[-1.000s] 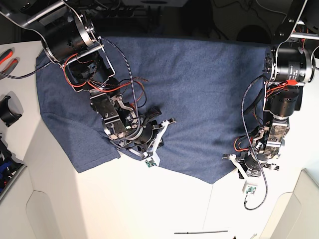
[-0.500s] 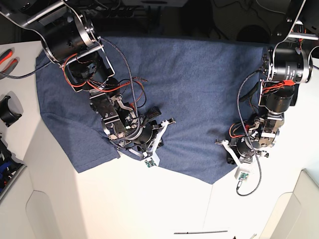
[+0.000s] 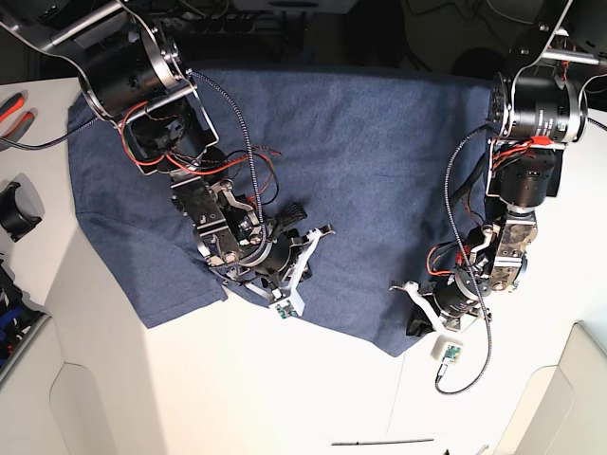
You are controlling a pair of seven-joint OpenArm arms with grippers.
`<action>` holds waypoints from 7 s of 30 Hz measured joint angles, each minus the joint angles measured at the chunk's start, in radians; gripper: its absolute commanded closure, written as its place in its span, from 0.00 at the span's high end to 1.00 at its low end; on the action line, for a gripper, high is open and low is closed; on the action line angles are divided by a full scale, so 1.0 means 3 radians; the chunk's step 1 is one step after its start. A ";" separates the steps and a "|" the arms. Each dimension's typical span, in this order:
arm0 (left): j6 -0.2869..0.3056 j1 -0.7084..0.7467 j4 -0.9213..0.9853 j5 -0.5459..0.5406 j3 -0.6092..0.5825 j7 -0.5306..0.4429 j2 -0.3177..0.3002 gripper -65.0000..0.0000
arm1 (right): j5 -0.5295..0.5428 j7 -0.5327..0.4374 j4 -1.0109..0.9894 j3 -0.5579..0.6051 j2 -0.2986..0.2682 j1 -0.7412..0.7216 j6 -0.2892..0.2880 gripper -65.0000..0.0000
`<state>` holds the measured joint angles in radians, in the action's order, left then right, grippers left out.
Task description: Layout the t-shirt on the table in an organized manner, then fold the t-shirt properly
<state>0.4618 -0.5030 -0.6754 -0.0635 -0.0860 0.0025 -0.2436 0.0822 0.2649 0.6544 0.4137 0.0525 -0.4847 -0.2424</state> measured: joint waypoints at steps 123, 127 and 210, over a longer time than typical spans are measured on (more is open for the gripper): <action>0.0758 -0.0773 0.0418 -0.0188 -0.0704 0.1217 -0.0125 0.00 | 0.0001 -0.0023 0.0003 0.0000 0.0000 0.0000 -0.0001 0.00; 0.0771 -0.0881 0.0448 -0.0024 -0.1391 0.1375 -0.0134 0.00 | 0.0000 -0.0022 0.0004 0.0000 0.0000 0.0000 -0.0001 0.00; 0.0760 -0.0627 -0.0470 -0.2277 -0.1029 0.2422 -0.0483 0.00 | -0.0001 -0.0023 0.0003 0.0000 0.0000 0.0000 -0.0001 0.00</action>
<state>0.6899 -0.6910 -0.8165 -0.7467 -0.3946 0.7292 -0.3885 0.0818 0.2581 0.6552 0.4137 0.0525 -0.4847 -0.2428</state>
